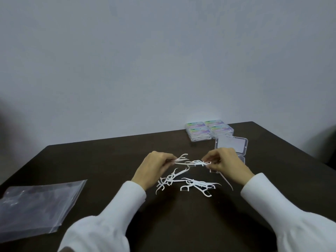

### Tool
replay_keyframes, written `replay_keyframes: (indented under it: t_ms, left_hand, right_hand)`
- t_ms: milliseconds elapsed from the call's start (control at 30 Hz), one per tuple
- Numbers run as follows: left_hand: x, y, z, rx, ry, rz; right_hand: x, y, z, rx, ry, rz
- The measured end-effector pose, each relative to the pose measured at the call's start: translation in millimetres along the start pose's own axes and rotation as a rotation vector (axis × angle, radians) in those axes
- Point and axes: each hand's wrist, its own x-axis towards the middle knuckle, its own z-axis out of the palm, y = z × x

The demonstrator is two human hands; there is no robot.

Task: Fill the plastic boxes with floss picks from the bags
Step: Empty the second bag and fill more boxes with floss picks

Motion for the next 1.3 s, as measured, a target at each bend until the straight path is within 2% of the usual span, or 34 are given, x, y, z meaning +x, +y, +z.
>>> replay_keyframes:
  t_ms: [367,600,800,933,1033,1100,1200,1300]
  left_hand:
    - [40,19,26,-0.252,0.038,-0.059]
    - [64,29,51,-0.33,0.032,-0.081]
    - [81,45,66,-0.317,-0.011,-0.064]
    - [89,54,77,-0.253,-0.055,-0.03]
    - [95,64,84,-0.197,-0.084,-0.009]
    - [99,69,88,-0.138,-0.12,0.01]
    - [103,76,95,-0.047,-0.185,0.044]
    - [105,81,102,-0.016,-0.248,0.047]
  right_hand:
    - [-4,47,-48,-0.053,0.076,0.134]
    - [9,71,-47,-0.142,-0.034,0.185]
    - [5,77,-42,-0.154,-0.07,0.149]
    - [-4,79,-49,-0.15,0.057,0.112]
    - [-16,85,-58,-0.16,0.171,0.164]
    - [-24,88,-64,-0.214,0.098,0.272]
    - [-33,90,-64,-0.368,-0.143,0.456]
    - [-39,89,-56,-0.366,-0.114,0.462]
